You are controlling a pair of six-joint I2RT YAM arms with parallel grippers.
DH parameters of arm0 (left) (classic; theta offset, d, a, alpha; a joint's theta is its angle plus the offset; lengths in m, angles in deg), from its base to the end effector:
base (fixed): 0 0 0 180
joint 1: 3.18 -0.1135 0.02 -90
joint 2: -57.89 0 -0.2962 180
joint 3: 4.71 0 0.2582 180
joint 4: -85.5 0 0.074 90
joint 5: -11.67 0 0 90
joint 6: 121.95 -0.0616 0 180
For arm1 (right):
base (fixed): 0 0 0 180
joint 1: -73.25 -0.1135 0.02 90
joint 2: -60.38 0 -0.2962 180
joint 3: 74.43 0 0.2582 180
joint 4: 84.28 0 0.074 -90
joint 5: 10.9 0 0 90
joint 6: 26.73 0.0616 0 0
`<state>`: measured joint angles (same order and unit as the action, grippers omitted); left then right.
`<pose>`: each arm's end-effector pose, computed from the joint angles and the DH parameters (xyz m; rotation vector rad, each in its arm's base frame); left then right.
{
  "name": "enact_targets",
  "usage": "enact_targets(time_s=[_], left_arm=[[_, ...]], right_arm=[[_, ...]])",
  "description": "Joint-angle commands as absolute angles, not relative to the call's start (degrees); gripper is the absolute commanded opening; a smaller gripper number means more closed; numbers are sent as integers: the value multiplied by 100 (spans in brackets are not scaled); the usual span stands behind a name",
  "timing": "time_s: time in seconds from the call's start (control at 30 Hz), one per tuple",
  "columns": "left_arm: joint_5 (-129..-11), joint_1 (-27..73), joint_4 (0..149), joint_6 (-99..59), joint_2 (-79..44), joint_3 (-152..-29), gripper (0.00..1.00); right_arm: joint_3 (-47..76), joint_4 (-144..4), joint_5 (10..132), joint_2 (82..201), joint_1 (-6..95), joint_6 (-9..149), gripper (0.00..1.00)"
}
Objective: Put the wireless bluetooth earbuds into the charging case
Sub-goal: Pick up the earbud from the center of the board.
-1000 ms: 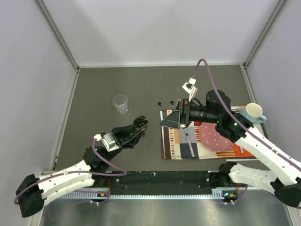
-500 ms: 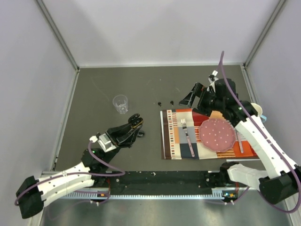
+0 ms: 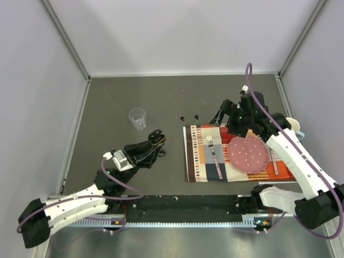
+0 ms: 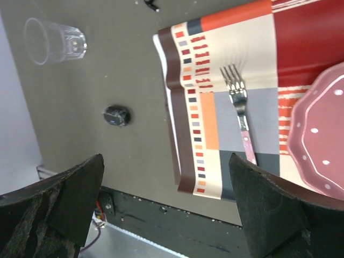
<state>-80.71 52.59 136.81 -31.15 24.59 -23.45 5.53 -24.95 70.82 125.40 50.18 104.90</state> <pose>0.0758 -0.1068 0.2923 0.4095 0.8737 -0.8937 0.2181 0.1025 0.3541 0.3217 2.4316 0.7015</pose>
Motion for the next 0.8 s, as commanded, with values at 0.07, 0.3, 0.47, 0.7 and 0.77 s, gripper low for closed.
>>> enact_targets(time_s=[0.07,0.3,0.47,0.7,0.77], left_arm=[[-7904,5255,14193,-2782,2423,-2509,0],[-7623,5255,14264,-2694,2502,-2518,0],[-7526,5255,13957,-2579,2704,-2571,0],[-7412,5255,13167,-2684,2994,-2789,0],[-7333,5255,12717,-2746,3030,-2939,0]], right_arm=[[607,-1935,8135,12463,5048,10528,99],[1300,-1003,8850,12796,5040,10257,99],[1652,-852,9008,12885,5040,10018,99],[1986,-1002,9035,13192,5048,9465,99],[2153,-1019,8807,13438,5040,9342,99]])
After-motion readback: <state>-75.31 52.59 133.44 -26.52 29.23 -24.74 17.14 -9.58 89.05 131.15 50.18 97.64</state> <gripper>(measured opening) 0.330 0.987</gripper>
